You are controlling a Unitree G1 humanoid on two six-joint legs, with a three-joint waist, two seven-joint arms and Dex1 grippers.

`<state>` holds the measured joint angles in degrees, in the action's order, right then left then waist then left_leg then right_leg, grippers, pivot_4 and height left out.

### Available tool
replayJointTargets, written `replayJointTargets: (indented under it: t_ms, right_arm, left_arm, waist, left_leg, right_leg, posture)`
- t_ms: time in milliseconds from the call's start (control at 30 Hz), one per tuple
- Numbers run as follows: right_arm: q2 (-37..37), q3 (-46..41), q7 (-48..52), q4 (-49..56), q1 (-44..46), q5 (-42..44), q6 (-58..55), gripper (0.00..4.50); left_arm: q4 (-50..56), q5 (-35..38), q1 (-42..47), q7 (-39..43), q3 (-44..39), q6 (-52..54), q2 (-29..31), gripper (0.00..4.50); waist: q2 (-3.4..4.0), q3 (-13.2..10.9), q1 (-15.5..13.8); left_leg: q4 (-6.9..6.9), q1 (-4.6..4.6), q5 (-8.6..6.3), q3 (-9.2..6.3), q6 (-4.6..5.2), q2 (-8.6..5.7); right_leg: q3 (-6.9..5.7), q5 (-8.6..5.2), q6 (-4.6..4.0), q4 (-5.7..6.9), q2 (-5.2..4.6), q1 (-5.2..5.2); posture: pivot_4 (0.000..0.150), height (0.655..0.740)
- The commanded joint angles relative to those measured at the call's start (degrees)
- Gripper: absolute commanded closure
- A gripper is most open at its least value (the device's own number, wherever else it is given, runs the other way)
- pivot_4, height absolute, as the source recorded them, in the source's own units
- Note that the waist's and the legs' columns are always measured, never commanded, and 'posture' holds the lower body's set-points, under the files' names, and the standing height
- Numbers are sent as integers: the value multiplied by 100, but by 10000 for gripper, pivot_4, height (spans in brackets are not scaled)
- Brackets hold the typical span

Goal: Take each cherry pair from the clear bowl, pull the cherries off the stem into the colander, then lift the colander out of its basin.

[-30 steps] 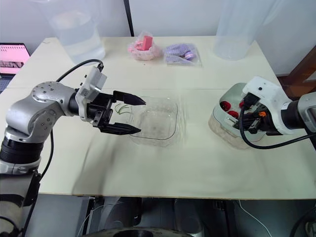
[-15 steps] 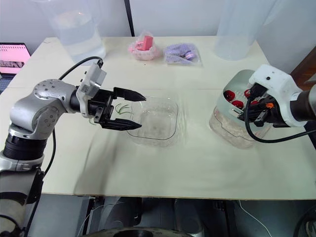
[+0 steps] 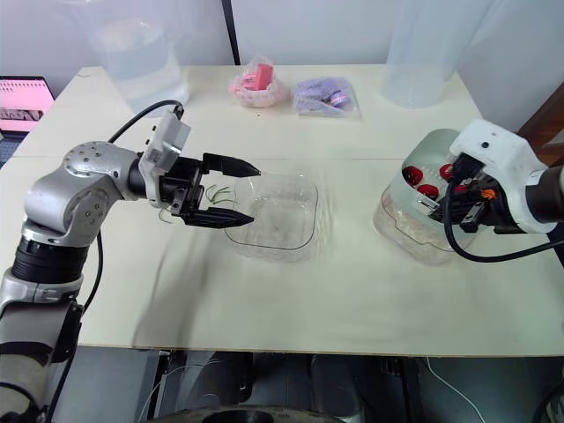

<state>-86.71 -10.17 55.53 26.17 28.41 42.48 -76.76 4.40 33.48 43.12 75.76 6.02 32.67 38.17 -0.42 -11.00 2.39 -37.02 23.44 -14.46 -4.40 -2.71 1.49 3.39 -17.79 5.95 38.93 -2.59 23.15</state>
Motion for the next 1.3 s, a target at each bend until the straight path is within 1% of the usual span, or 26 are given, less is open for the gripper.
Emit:
replayJointTargets:
  t_ms: [33, 133, 200, 300, 467, 567, 633, 767, 867, 967, 1133, 1300]
  right_arm:
    - [-204, -311, 43, 78, 73, 23, 54, 43188]
    - [-237, -308, 51, 18, 120, -3, 118, 43188]
    - [-203, -136, 15, -132, 315, -178, 467, 43188]
    - [162, 626, -39, -641, 1252, -682, 1205, 43188]
    - [1321, 2275, 594, -1907, 3204, -1857, 2177, 43188]
    - [2135, 2970, 1090, -2790, 3900, -2438, 2835, 43188]
    - [2658, 3277, 1383, -3384, 4167, -2736, 3289, 43188]
    - [3476, 3628, 1785, -4455, 4355, -3305, 4367, 43188]
    - [3898, 3782, 2170, -5063, 4331, -3598, 5092, 43188]
    - [4208, 3921, 2398, -5662, 4283, -3954, 5786, 43188]
    - [4685, 3950, 2413, -6832, 4394, -4489, 6664, 43188]
    - [4911, 3877, 2419, -7623, 4489, -4866, 7154, 43188]
  left_arm:
    - [-109, -100, 199, -40, -163, -205, 22, 0]
    - [-337, -179, 291, -99, -232, -319, 22, 0]
    - [-501, -224, 351, -197, -298, -404, -13, 0]
    - [-658, -286, 404, -313, -352, -509, -57, 0]
    - [-945, -506, 440, -524, -503, -718, 24, 0]
    - [-1148, -617, 411, -634, -641, -835, 133, 0]
    - [-1153, -631, 311, -639, -718, -821, 249, 0]
    - [-851, -540, 19, -680, -879, -617, 465, 0]
    - [-590, -464, -182, -791, -999, -456, 551, 0]
    - [-310, -400, -368, -873, -1066, -314, 631, 0]
    - [33, -285, -594, -1018, -1192, -106, 736, 0]
    - [259, -204, -756, -1138, -1247, 11, 767, 0]
  waist:
    - [0, 0, 0]
    - [0, 0, 0]
    - [0, 0, 3]
    - [2, -1, 28]
    - [1, -2, 72]
    - [2, -3, 94]
    - [2, -3, 129]
    - [4, -4, 140]
    - [3, -5, 131]
    - [3, -5, 128]
    - [4, -5, 159]
    - [4, -5, 163]
  left_leg:
    - [0, 0, 0, 0, 0, 0]
    - [0, 0, 0, 0, 0, 0]
    - [0, 0, 0, 0, 0, 0]
    - [0, -1, 0, 2, 0, 0]
    - [2, -4, 1, 6, -1, 1]
    - [3, 0, 1, 6, -2, 1]
    - [2, 6, 2, 6, -3, 1]
    - [5, 11, 2, 6, -4, 0]
    - [2, 18, 5, 4, -9, -1]
    - [-1, 18, 5, 3, -9, -2]
    - [-1, 16, 6, 1, -10, -2]
    - [-1, 15, 17, 1, -30, -2]
  right_leg:
    - [0, 0, 0, 0, 0, 0]
    - [0, 0, 0, 0, 0, 0]
    - [0, 0, 0, 0, 0, 0]
    - [1, 0, 0, 0, -1, 2]
    - [4, 0, 0, 2, 1, 7]
    - [4, 0, 0, 3, 1, 13]
    - [5, 1, 0, 8, 0, 20]
    - [4, 1, 0, 9, -2, 26]
    - [2, 1, 1, 10, -5, 29]
    - [1, 1, 1, 13, -6, 29]
    - [1, 1, 1, 19, -4, 30]
    - [1, 1, 0, 20, -4, 29]
  posture:
    - [1500, 7348]
    - [1500, 7348]
    - [1500, 7348]
    - [1500, 7348]
    - [1500, 7348]
    - [1500, 7348]
    - [1500, 7348]
    - [1500, 7348]
    - [1500, 7348]
    - [1500, 7348]
    - [1500, 7348]
    - [1500, 7348]
